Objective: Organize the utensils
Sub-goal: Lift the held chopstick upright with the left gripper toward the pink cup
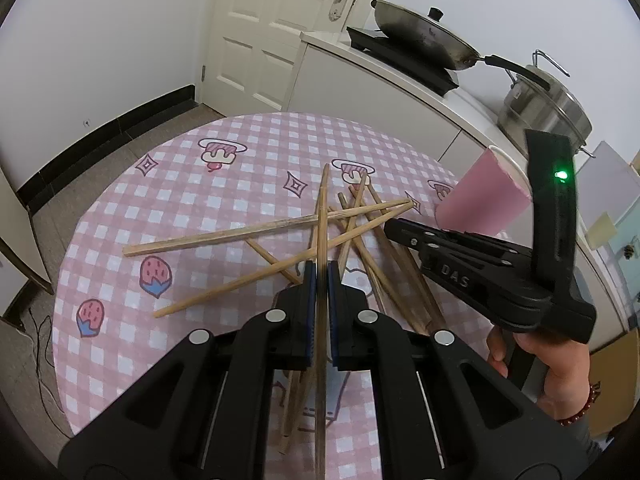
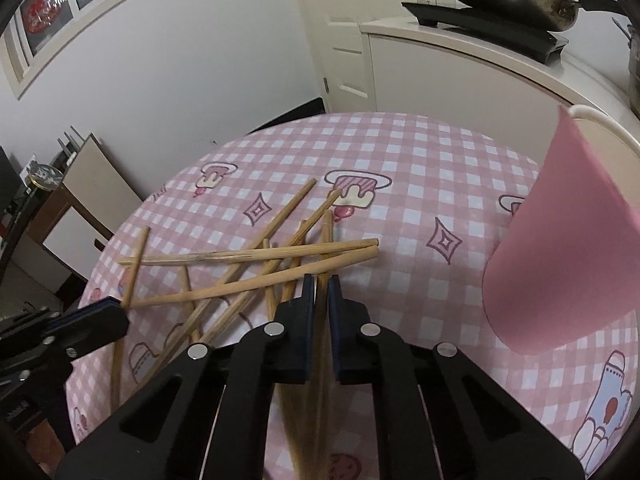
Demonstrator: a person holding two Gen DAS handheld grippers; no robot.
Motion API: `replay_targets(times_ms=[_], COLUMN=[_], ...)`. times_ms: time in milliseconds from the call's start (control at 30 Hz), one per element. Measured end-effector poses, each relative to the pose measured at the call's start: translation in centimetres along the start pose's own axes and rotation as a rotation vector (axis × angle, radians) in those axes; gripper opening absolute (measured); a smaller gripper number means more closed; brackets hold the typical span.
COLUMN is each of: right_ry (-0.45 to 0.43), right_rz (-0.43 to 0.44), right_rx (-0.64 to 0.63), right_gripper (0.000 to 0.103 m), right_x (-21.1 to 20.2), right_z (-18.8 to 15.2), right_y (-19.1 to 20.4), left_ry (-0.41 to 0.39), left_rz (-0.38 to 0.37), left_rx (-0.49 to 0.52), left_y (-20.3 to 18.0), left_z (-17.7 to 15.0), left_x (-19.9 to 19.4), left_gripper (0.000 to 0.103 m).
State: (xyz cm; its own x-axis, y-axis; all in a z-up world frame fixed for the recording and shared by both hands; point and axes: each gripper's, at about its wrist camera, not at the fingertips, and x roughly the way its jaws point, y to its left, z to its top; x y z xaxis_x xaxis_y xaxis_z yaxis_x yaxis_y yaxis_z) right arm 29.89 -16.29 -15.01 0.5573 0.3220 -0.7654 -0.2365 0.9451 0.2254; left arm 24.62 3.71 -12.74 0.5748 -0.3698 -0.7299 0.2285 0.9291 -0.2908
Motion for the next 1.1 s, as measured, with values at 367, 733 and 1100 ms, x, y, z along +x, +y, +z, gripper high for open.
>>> replay_targets(times_ms=[367, 733, 1100], right_ry=[-0.02, 0.046, -0.091], right_rz=[0.078, 0.075, 0.129], right_rx=[0.049, 0.103, 0.07], right_gripper=[0.005, 0.005, 0.005], right_x=[-3.9, -4.9, -11.0], right_z=[-1.8, -5.0, -4.3], right_y=[-1.0, -3.9, -3.5], left_ry=[-0.048, -0.058, -0.096], left_rz=[-0.001, -0.012, -0.045], left_rx=[0.033, 0.076, 0.106], left_y=[-1.9, -4.9, -7.4], left_z=[-0.3, -1.1, -0.7], left_x=[-2.7, -4.0, -5.5], left_gripper=[0.006, 0.006, 0.006])
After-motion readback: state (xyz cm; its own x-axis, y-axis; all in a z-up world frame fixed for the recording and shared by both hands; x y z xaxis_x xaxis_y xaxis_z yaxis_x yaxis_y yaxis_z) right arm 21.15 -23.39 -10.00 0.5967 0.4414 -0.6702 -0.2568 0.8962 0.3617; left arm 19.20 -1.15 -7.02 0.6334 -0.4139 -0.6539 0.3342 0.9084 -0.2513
